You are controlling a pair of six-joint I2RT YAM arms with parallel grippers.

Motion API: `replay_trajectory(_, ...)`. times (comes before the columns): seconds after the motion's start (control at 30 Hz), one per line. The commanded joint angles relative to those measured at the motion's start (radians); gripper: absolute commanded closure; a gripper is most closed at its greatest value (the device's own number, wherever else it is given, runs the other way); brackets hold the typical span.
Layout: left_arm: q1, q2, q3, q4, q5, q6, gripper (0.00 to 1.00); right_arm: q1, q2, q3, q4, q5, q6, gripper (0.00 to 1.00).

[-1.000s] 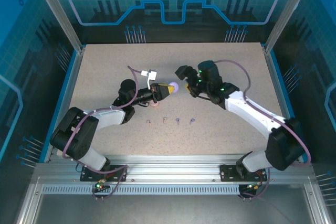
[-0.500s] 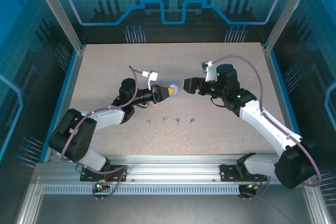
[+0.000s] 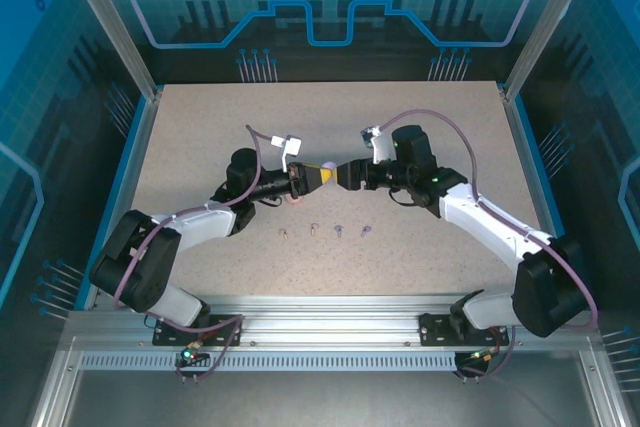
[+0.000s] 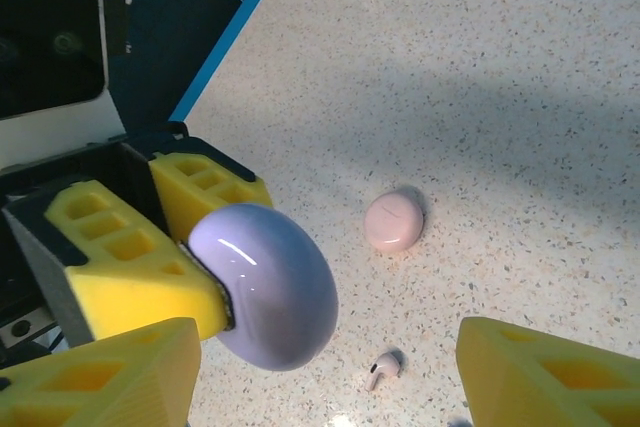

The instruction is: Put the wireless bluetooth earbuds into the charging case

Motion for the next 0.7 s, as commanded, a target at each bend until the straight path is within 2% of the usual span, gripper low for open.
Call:
replay_trajectory(0.0, -0.003, -0.035, 0.030, 0.001, 0.022, 0.031, 1.00, 0.006, 0.024, 0.005, 0.018, 0.011, -0.014, 0.32)
replay_trajectory(0.33, -0.004, -0.057, 0.028, -0.002, 0.033, 0.028, 1.00, -0.039, 0.069, -0.029, 0.054, 0.025, 0.027, 0.41)
replay_trajectory(0.67, -0.008, -0.071, 0.023, -0.006, 0.031, 0.030, 1.00, -0.059, 0.093, -0.043, 0.076, 0.009, 0.053, 0.45)
